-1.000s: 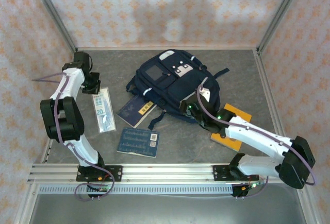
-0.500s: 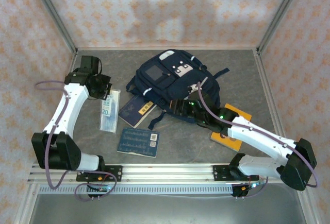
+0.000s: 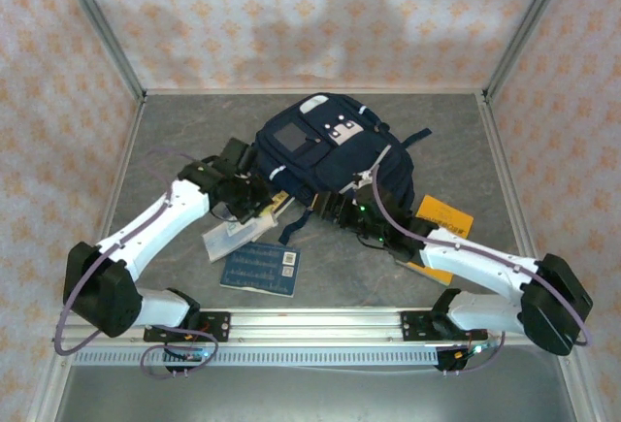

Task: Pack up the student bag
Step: Place the loose stationery at the bottom-center of the table.

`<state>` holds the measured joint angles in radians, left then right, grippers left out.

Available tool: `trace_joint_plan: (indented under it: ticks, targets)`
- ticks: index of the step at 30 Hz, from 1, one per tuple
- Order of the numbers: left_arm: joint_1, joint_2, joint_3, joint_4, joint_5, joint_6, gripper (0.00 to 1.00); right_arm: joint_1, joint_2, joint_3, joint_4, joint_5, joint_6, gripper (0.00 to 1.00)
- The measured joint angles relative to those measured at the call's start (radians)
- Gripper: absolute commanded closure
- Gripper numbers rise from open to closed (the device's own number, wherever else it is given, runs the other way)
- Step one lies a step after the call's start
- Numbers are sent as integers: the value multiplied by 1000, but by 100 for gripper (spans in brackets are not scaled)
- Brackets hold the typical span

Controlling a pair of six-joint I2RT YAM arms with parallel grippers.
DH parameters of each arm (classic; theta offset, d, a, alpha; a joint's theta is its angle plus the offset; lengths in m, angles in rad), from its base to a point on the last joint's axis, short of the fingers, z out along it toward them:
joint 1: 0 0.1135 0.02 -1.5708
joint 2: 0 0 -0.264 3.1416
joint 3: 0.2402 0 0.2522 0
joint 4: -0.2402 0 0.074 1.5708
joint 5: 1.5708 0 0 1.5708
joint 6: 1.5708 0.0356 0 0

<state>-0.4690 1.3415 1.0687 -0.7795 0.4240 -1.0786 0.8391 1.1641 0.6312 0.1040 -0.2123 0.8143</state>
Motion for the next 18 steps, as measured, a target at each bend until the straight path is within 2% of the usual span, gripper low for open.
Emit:
trace_joint_plan:
  ticks: [10, 13, 18]
  targets:
    - [-236, 8, -19, 135, 10, 70, 100, 0, 172, -135, 264, -48, 130, 21]
    - [-278, 30, -25, 169, 10, 90, 100, 0, 210, -168, 359, -51, 182, 20]
    - [-300, 64, -51, 207, 4, 114, 100, -9, 323, -216, 554, -93, 284, 20]
